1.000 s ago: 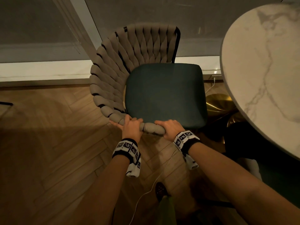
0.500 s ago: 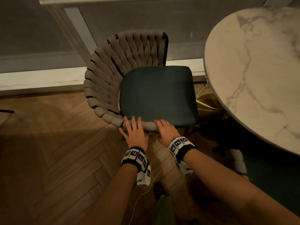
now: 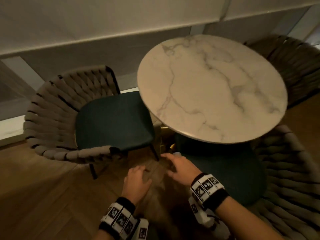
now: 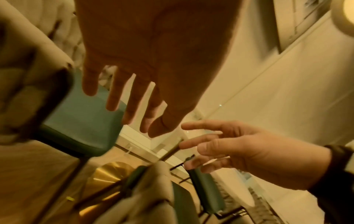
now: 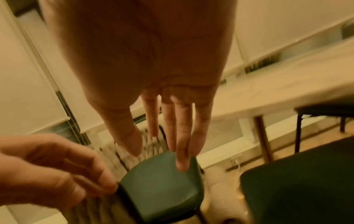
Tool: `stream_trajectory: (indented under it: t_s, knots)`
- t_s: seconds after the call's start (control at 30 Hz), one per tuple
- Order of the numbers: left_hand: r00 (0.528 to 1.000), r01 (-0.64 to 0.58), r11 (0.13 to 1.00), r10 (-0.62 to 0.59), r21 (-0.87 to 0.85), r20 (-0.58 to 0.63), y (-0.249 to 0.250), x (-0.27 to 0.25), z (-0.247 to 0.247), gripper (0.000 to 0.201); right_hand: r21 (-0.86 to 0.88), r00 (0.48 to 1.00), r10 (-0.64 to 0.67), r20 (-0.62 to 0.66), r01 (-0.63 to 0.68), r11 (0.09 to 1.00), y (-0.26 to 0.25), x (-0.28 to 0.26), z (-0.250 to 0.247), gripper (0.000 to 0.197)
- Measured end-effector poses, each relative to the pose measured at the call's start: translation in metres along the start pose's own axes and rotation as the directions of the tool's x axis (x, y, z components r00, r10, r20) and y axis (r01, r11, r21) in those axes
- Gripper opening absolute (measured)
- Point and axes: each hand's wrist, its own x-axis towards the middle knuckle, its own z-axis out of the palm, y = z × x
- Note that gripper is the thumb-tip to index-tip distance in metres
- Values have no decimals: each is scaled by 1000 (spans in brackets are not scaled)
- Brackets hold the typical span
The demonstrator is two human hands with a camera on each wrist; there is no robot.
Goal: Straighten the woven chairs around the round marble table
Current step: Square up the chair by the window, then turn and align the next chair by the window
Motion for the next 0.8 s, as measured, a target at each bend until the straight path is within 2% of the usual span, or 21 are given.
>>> stream_trajectory:
  t_s: [0.1,0.23,0.33,0.47,0.6,0.7,0.8]
  knots:
    - [995,-88,996,90,-29,48,67,-33,34,34,-13,997,0,-78,-1,1000,62,-76,-44,60]
    - [978,-196,978,200,-66,56,164,-66,89,21,-53,985,62,-163,-71,996,149,-177,-94,58]
    - [964,-251,966,255,-61,77,237,-81,142,16,-37,977,110,-181,-118,992,215,-248,-121,57]
    - [934,-335,940,340,-60,108,333,-93,209,14,67,965,198,-173,-189,980,296,-324,-151,54]
    - [886,-413,908,419,-72,197,416,-93,259,15,152,938,304,-168,-280,948,364,-374,-176,50]
    - [843,-466,882,467,-71,268,472,-82,287,7,149,912,365,-185,-341,928,412,-393,-194,47]
    - [826,-482,874,477,-60,300,522,-63,313,7,147,900,388,-198,-364,920,460,-401,-218,47]
